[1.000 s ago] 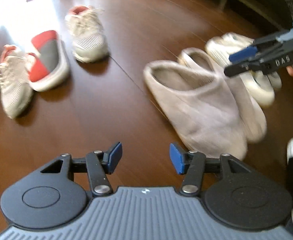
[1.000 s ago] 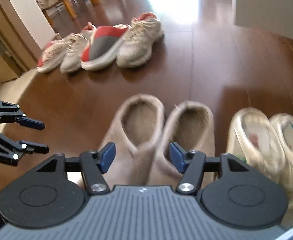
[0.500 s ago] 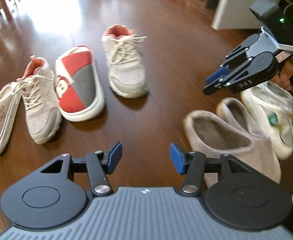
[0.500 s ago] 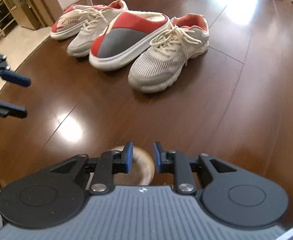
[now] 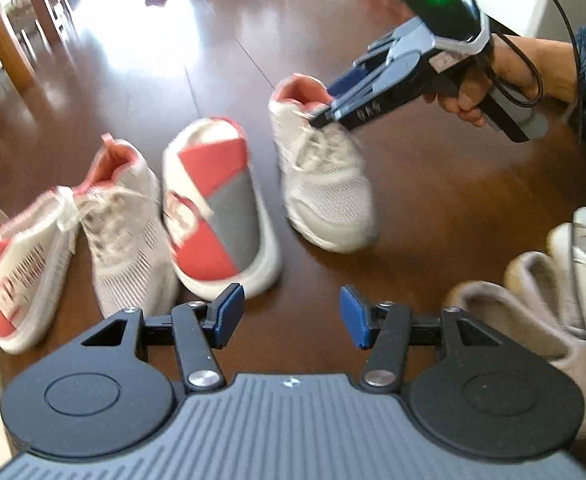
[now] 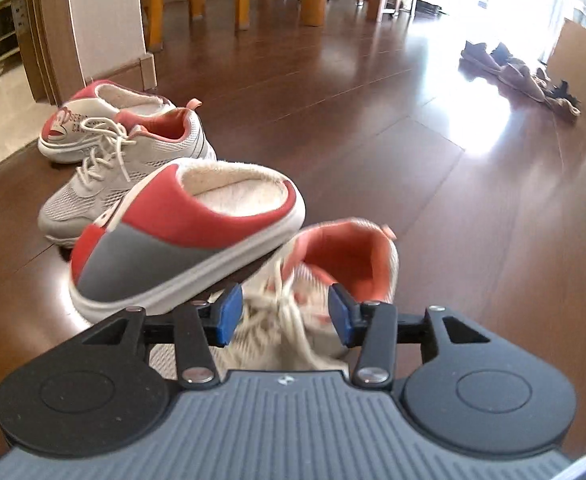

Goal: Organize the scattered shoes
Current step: 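Move the open right gripper to a white pink-lined mesh sneaker, then grasp the white pink-lined sneaker by its heel collar with the right gripper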

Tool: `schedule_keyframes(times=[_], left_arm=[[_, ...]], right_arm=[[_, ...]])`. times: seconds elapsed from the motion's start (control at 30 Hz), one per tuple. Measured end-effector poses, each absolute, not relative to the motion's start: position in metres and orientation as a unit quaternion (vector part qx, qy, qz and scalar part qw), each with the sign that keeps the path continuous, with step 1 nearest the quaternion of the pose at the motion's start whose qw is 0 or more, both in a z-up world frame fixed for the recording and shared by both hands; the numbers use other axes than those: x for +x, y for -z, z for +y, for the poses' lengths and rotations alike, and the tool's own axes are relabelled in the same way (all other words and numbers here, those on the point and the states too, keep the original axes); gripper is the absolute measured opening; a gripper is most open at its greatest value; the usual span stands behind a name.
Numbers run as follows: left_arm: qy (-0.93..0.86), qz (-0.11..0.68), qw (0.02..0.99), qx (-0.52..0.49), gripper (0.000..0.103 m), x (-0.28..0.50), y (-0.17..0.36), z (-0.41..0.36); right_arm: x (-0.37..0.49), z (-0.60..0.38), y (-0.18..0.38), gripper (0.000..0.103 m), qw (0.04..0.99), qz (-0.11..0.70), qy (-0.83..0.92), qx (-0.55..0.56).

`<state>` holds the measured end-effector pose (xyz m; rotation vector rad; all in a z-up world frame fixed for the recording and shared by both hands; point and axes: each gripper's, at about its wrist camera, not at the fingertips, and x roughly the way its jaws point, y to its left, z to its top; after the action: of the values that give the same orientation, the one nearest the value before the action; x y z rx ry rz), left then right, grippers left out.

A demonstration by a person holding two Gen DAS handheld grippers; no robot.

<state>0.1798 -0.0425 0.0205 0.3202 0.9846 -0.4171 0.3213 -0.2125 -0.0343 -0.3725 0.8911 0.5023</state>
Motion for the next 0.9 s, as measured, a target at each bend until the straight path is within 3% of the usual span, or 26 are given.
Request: schedule_keyframes(times=[0.1,0.13,0.4,0.7,0.9], left_arm=[[0.169,0.463,0.857,0.151,0.057,0.205,-0.011,-0.028],[0.159,0.462,0.860,0.149,0.057,0.211,-0.009,-0.023],[0.150,0.463,0.864,0.128,0.057,0.206,-0.013,0.009],[0.182,0.475,0.854,0.110,0.058,0.091,-0.034,0.060],[0.179,0.485,0.853,0.074,0.058,0.021,-0.031,0.094]], right_arm=[[0.337,-0.201,0.054,0.044,0.849,0.438,-0.238,-0.175],[0.339,-0.199,0.058,0.030,0.848,0.444,-0.238,-0.164],[0.323,-0.201,0.047,0.011,0.849,0.459,-0.243,-0.096],[0.198,-0.178,-0.010,0.010,0.827,0.492,-0.270,0.040],[0.128,-0.107,-0.001,0.010,0.774,0.544,-0.319,0.059]])
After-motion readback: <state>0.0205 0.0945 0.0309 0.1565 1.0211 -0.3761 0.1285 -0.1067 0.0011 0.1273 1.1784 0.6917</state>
